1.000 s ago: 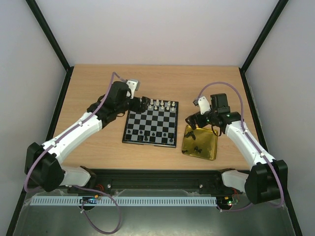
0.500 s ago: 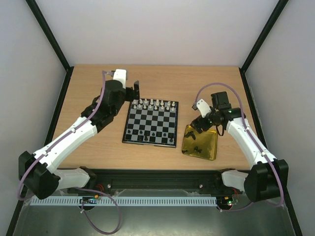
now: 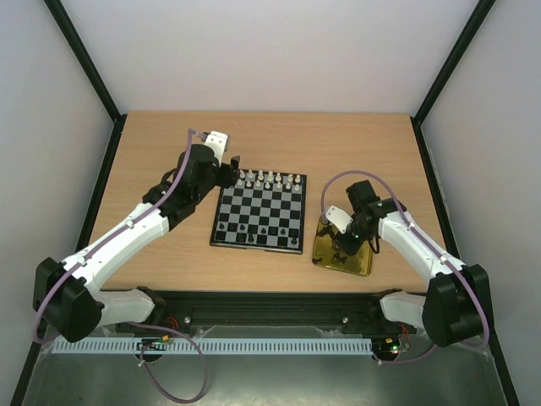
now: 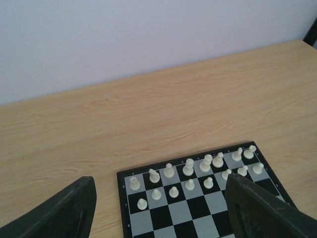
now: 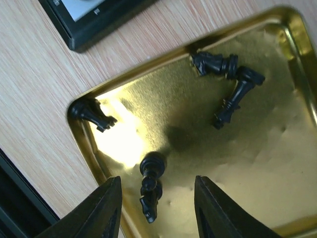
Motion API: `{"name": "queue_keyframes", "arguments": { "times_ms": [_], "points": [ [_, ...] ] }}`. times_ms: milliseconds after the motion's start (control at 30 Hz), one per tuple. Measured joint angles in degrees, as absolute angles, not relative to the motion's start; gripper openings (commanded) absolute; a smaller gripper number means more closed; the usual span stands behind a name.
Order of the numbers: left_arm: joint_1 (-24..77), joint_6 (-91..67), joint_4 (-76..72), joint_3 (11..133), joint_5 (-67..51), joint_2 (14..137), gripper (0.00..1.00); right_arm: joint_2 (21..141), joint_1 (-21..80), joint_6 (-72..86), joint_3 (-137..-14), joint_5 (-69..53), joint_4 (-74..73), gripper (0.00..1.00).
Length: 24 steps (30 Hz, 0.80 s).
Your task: Set up the chess pieces on the board
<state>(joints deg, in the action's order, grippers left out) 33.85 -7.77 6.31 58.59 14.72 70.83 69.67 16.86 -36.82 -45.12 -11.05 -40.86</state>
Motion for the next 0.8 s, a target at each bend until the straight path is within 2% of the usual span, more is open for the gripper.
{"name": "queue_keyframes", "arguments": {
  "times_ms": [267, 800],
  "points": [
    [33.89, -5.34, 8.32, 59.86, 11.62, 72.10, 0.78, 70.32, 17.98, -35.79, -43.40, -8.01, -40.66, 0.35],
    [34.09, -5.06, 9.72, 59.96, 10.66, 73.38, 0.84, 75.48, 18.52, -33.21, -41.87, -7.20, -39.16, 0.13]
  ]
}}
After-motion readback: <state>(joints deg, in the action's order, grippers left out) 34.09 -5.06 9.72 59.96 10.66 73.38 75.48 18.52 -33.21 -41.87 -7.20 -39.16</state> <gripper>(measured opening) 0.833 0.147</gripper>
